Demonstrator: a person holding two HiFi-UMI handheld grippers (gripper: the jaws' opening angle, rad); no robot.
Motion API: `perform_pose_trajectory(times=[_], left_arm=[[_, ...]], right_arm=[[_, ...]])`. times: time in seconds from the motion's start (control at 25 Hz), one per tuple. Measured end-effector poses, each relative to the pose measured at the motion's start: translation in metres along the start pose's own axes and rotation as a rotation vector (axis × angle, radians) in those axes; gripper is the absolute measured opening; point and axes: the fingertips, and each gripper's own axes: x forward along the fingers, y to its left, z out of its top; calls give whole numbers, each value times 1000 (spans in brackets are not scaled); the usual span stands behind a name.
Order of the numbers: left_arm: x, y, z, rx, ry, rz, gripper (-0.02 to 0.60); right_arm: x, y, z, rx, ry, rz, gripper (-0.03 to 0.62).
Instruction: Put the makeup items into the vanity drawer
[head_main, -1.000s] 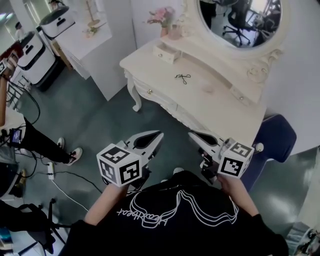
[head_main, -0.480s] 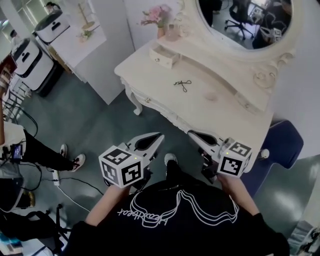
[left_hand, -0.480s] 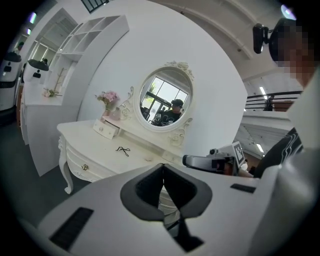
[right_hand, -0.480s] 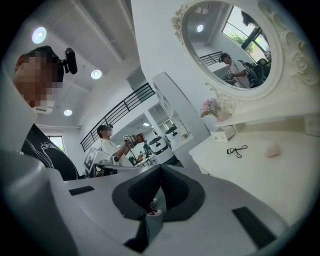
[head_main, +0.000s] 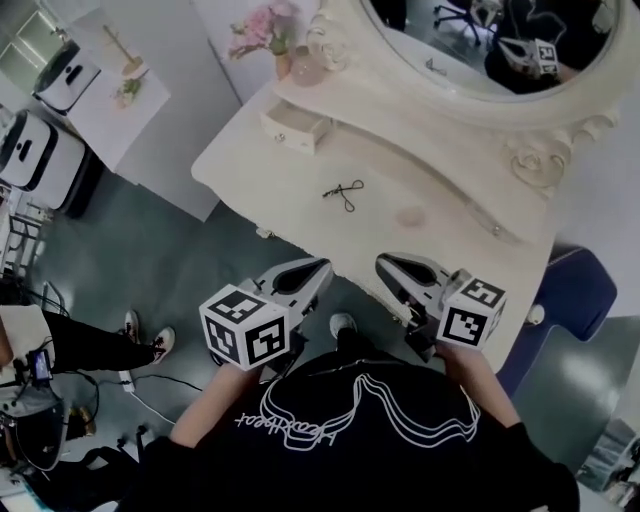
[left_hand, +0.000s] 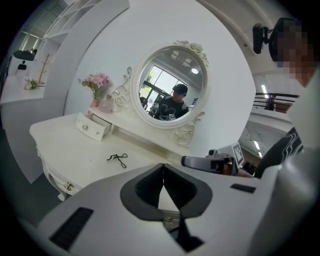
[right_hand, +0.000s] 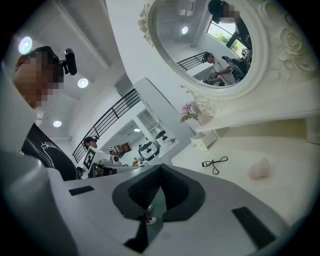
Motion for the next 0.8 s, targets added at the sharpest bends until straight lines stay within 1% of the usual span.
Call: perform_pose_trajectory(times=[0.08,0.2,0.28,0.44,0.6,0.64,0.72,0.8], left_arm=[[16,4,8,18,12,-7,2],[35,8,23,70,30,-8,2],[45,10,29,91,41,-4,2],[59,20,34,109,49,17,3],[68,33,37,119,58,26,4],[70,36,39,128,60,31,9],[73,42,42,150,67,39,53],[76,49,43,171,73,42,75]], right_arm=[[1,-19,8,9,-13,-4,6],[2,-44,22,31,-51,-15,6],[2,-58,29,43,-71,-29,15],[1,-74,32,38,-64,-43,46],[-2,-79,29,30,-52,-52,54],[-3,-79,28,32,-51,-56,54],[-6,-82,26,41,-52,-66,55],[-9,-84,26,43,-59,-78,55]])
